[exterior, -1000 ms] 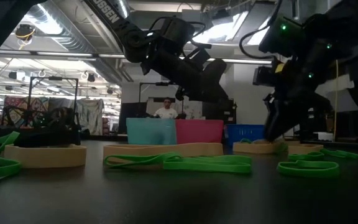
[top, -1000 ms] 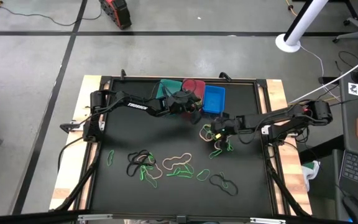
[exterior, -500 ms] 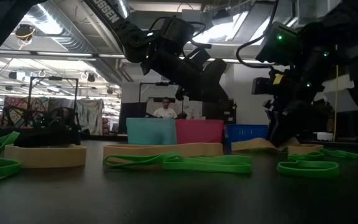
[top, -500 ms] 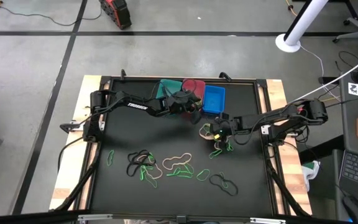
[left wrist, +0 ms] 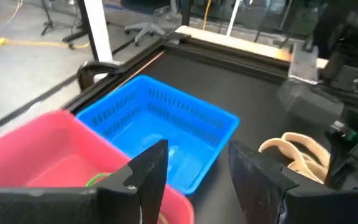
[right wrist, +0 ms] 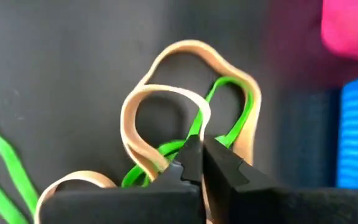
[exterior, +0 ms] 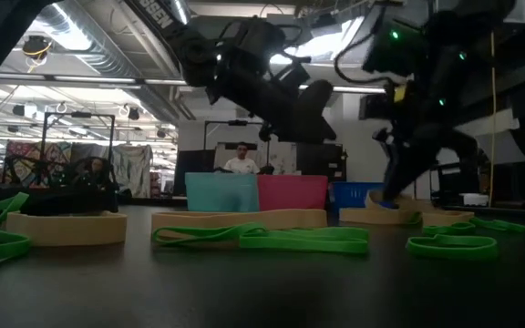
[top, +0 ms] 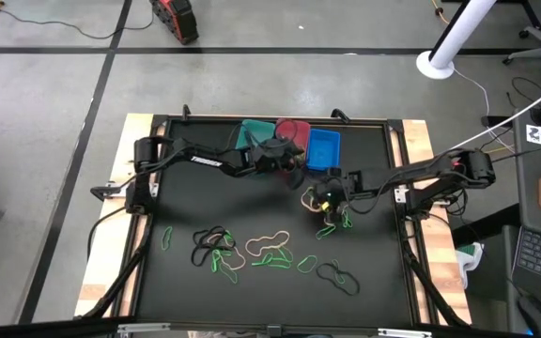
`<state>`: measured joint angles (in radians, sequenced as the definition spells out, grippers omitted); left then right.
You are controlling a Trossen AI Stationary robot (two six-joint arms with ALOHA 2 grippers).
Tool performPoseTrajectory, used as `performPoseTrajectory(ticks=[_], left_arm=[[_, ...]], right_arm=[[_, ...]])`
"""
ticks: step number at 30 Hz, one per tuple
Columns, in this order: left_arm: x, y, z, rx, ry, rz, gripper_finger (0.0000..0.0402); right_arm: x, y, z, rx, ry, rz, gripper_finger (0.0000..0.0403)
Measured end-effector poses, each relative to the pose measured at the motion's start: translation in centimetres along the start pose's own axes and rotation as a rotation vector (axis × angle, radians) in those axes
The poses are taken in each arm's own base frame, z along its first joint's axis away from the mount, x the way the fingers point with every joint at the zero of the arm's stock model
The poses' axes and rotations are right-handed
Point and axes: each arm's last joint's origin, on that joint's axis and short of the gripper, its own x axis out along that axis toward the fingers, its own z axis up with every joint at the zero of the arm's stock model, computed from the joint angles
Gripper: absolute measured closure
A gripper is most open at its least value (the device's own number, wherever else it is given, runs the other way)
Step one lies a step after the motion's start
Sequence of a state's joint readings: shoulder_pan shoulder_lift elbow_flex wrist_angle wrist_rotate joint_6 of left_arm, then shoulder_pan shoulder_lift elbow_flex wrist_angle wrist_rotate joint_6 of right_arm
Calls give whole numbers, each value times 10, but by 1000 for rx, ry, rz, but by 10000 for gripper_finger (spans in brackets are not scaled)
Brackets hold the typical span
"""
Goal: Sort rubber bands into baskets
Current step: Put the brown rubber band into the blue bin
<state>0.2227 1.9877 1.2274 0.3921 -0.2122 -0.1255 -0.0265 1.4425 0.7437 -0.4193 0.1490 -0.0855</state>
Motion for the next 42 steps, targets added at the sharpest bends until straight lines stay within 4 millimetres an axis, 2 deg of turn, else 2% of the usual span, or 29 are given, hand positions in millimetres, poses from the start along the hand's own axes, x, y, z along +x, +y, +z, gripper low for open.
performPoseTrajectory(ticks=[7, 12, 15, 19, 23, 32, 37, 42], left_arm=[[-33, -8, 31, 83, 3, -23, 235], [-58, -15, 44, 136, 46, -45, 235], [-71, -19, 51, 146, 61, -58, 235], [-83, -24, 56, 156, 72, -75, 235], [-91, -31, 59, 164, 69, -96, 235], [-95, -40, 56, 178, 79, -120, 235], [-95, -40, 55, 175, 91, -119, 235], [-95, -43, 55, 176, 91, -125, 235]], right_arm=[[-29, -10, 31, -144, 11, -98, 400], [-50, -19, 49, -226, 19, -204, 400], [-60, -30, 57, -244, 20, -236, 400], [-70, -53, 63, -226, 36, -309, 401], [-79, -82, 65, -194, 53, -367, 401], [-102, -142, 62, -100, 35, -438, 402], [-103, -169, 48, -73, -6, -349, 402], [-100, -184, 33, -18, -76, -214, 402]])
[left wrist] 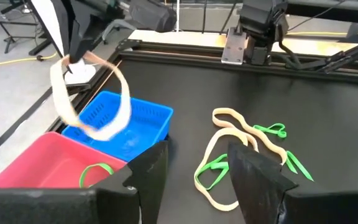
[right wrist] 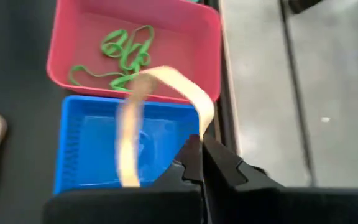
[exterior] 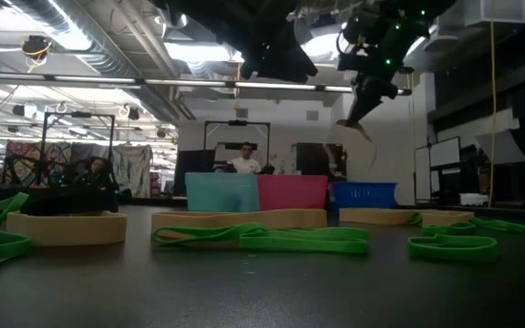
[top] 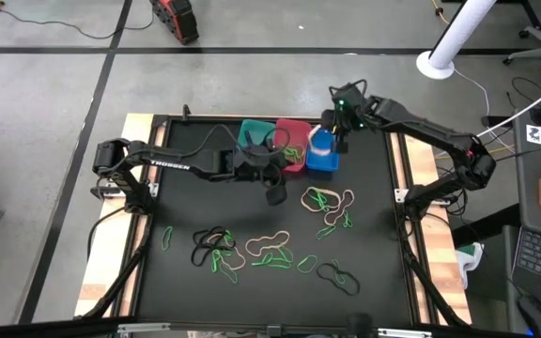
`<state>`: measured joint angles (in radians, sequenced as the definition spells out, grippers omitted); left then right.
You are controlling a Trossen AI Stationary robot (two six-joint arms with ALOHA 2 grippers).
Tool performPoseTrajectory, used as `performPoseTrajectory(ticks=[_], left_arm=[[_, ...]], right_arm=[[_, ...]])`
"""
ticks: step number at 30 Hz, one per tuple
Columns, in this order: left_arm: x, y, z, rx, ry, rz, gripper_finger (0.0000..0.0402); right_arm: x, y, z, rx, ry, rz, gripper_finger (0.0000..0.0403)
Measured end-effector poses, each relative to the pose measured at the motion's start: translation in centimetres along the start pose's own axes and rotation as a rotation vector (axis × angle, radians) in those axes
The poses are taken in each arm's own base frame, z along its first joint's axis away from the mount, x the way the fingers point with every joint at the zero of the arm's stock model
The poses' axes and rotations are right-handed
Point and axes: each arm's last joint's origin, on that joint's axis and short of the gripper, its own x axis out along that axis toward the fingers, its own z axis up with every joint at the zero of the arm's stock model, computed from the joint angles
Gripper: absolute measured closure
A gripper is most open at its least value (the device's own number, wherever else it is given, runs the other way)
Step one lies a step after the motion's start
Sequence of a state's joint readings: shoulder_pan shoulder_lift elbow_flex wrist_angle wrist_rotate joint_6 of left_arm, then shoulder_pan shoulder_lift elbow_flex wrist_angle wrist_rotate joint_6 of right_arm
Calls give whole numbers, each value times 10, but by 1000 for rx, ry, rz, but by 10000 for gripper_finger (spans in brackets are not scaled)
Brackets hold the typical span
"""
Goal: Sort rubber bands into baskets
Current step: Put the brown rubber band into the blue bin
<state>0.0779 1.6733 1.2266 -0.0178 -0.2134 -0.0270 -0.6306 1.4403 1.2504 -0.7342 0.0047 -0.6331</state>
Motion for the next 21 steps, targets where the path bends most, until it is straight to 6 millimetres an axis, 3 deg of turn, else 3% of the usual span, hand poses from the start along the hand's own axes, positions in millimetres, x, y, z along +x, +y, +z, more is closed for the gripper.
performPoseTrajectory(ticks=[12, 21], left_arm=[[-2, -8, 0, 9, 0, -19, 235], [-1, -8, 0, 9, 0, -19, 235]], right_arm=[[15, 5, -19, 27, 40, 75, 397], [17, 4, -19, 87, 35, 42, 287]])
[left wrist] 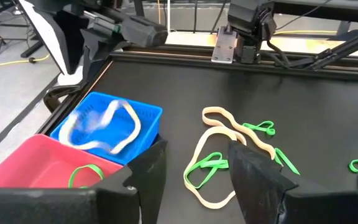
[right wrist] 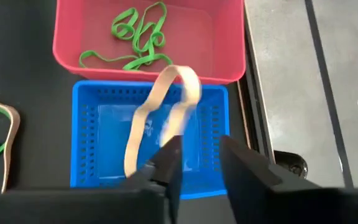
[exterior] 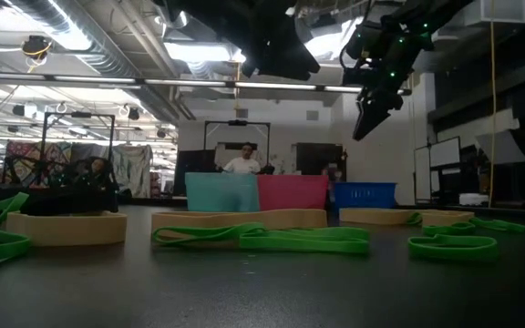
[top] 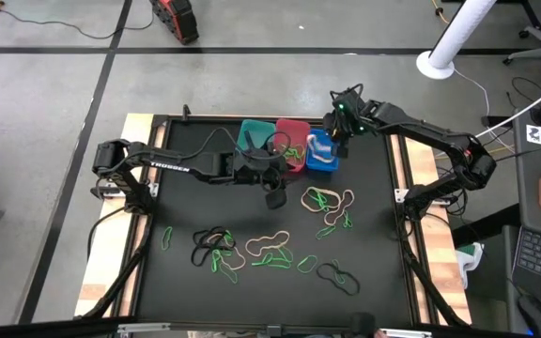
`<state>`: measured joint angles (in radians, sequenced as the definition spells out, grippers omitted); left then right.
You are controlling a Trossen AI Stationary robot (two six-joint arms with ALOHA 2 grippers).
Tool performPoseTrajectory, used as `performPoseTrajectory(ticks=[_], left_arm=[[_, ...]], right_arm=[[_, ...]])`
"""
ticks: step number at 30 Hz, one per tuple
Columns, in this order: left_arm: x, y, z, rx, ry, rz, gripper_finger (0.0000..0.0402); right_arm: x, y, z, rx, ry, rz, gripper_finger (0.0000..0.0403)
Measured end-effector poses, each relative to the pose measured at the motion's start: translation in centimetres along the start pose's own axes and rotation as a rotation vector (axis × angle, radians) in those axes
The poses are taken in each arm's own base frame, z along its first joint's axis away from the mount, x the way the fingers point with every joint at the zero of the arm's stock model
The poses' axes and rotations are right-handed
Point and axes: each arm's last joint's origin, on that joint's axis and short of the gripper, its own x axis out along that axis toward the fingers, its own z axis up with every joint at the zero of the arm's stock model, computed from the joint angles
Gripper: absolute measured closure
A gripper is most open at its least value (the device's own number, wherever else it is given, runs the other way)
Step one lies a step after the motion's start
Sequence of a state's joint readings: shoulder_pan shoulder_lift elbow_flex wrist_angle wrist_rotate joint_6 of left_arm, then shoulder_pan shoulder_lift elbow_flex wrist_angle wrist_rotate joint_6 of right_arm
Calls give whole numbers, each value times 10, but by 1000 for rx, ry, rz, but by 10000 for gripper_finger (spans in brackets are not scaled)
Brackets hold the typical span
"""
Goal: Sort rubber bands into baskets
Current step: Put the brown rubber band into the blue bin
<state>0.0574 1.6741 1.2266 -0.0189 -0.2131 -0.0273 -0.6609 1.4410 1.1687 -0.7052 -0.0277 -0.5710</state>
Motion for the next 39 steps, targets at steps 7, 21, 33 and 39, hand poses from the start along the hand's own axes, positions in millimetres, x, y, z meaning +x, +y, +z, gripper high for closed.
performPoseTrajectory(ticks=[7, 21, 33, 39], left_arm=[[0, 0, 0, 0, 0, 0, 235], [0, 0, 0, 1, 1, 0, 236], [0, 0, -4, 8, 34, 1, 235], [0, 0, -4, 8, 34, 1, 235]], right_arm=[[0, 3, 2, 14, -1, 14, 222], [-5, 104, 17, -131, 80, 428, 227], [26, 186, -15, -334, 62, 494, 231], [36, 199, -18, -370, -33, 411, 231]])
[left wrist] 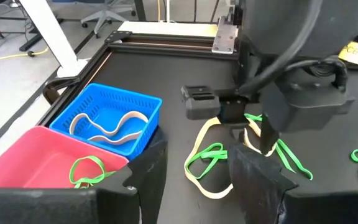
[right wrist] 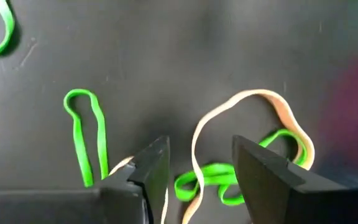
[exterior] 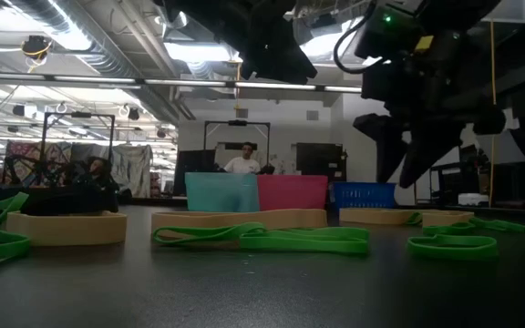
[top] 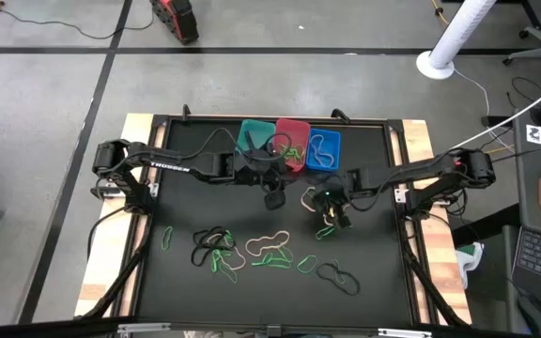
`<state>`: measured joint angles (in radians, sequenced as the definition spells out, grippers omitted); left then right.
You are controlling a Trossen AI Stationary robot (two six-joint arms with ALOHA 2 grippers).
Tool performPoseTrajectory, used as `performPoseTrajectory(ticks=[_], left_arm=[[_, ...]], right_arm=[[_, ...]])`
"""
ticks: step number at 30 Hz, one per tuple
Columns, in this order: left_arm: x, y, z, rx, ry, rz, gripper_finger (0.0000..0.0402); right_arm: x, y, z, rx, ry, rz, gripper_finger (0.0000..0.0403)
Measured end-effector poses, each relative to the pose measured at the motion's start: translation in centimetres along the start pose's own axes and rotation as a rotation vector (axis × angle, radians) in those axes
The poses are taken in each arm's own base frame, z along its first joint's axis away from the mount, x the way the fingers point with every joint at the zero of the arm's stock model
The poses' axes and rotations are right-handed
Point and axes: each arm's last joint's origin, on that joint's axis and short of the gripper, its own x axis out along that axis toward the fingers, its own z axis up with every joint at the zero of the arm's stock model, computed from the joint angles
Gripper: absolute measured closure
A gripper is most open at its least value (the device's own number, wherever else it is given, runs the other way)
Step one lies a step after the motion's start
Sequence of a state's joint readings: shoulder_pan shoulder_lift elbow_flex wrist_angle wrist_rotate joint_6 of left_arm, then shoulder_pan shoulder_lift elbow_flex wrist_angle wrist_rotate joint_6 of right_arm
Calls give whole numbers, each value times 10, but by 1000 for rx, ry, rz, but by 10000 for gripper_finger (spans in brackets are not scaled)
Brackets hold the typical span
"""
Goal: Sort rubber bands into baskets
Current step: Put the brown rubber band into the blue bin
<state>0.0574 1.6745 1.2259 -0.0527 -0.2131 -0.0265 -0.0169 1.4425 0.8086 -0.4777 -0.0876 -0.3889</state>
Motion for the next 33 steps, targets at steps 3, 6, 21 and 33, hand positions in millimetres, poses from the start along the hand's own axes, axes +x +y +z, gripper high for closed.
performPoseTrajectory(ticks=[3, 6, 21, 33], left_arm=[[0, 0, 0, 0, 0, 0, 235], [0, 0, 0, 0, 0, 0, 235], [0, 0, -2, 2, 15, 1, 235], [-1, -5, -5, 19, 44, -11, 235]], right_arm=[[4, 1, -3, 0, -14, -5, 231], [7, 2, -7, 21, -9, -4, 231], [27, 1, -16, 34, 72, -49, 231], [38, 1, -18, 33, 118, -36, 264]])
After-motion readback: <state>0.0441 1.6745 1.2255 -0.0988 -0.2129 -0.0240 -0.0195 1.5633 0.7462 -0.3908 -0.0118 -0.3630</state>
